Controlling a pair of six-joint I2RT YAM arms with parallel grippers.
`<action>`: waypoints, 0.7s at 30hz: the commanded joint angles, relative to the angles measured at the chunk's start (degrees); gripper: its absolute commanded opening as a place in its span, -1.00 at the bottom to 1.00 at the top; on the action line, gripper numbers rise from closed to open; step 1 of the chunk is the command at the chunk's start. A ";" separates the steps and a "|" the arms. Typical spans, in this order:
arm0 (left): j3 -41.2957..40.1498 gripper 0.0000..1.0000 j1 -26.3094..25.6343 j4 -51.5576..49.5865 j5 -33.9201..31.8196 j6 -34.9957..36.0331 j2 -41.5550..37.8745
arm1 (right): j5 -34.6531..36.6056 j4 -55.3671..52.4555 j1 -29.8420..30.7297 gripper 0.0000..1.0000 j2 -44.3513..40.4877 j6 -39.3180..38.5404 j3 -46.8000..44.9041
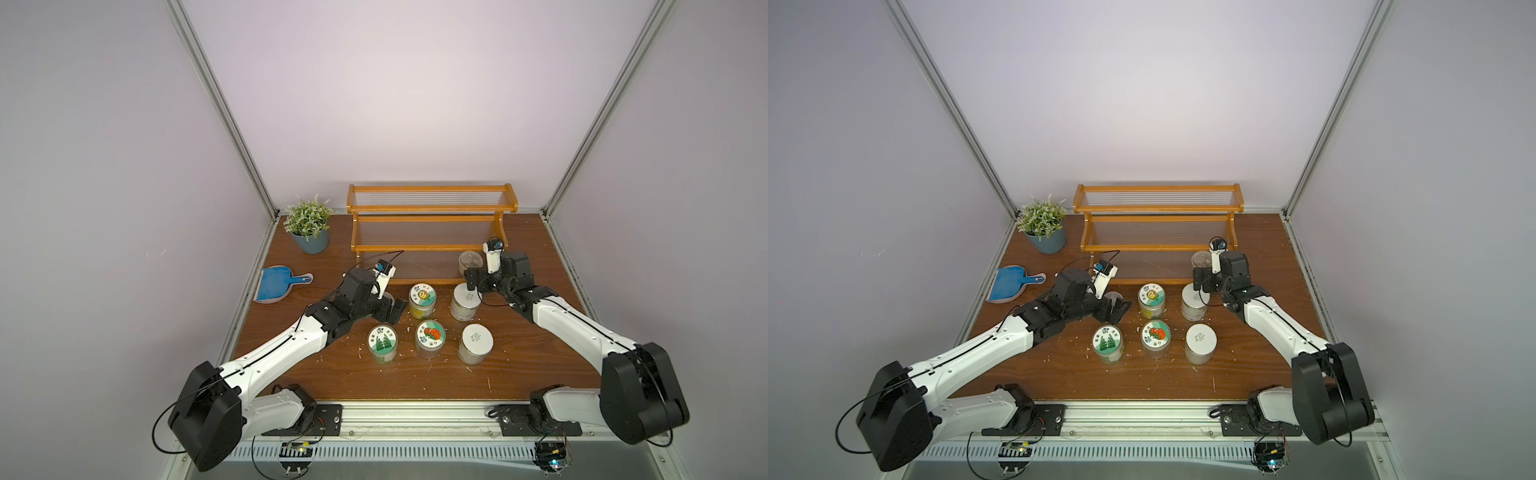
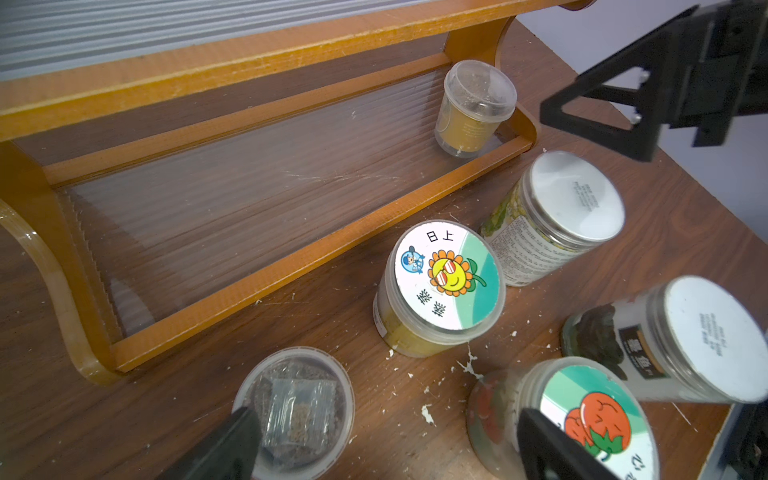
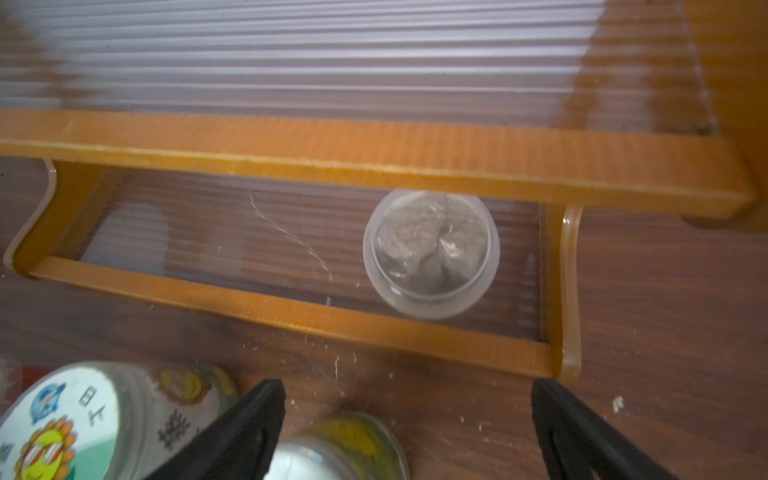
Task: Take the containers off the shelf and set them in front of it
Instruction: 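Pick up a container from the shelf.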
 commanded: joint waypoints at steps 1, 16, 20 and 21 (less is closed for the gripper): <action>0.85 0.99 0.65 -0.22 -0.25 0.07 -0.65 | 0.89 7.75 -0.14 0.98 4.10 -1.01 3.45; 0.89 1.00 0.61 -0.66 -0.95 0.40 -0.11 | 6.87 7.25 -0.05 0.98 14.70 -3.48 8.88; 0.92 0.99 0.61 -0.67 -0.78 0.36 -0.11 | 8.84 6.41 0.00 0.98 16.06 -4.35 10.02; 0.96 1.00 0.60 -0.58 -0.62 0.41 -0.16 | 8.97 6.57 -0.09 0.98 16.51 -4.50 10.18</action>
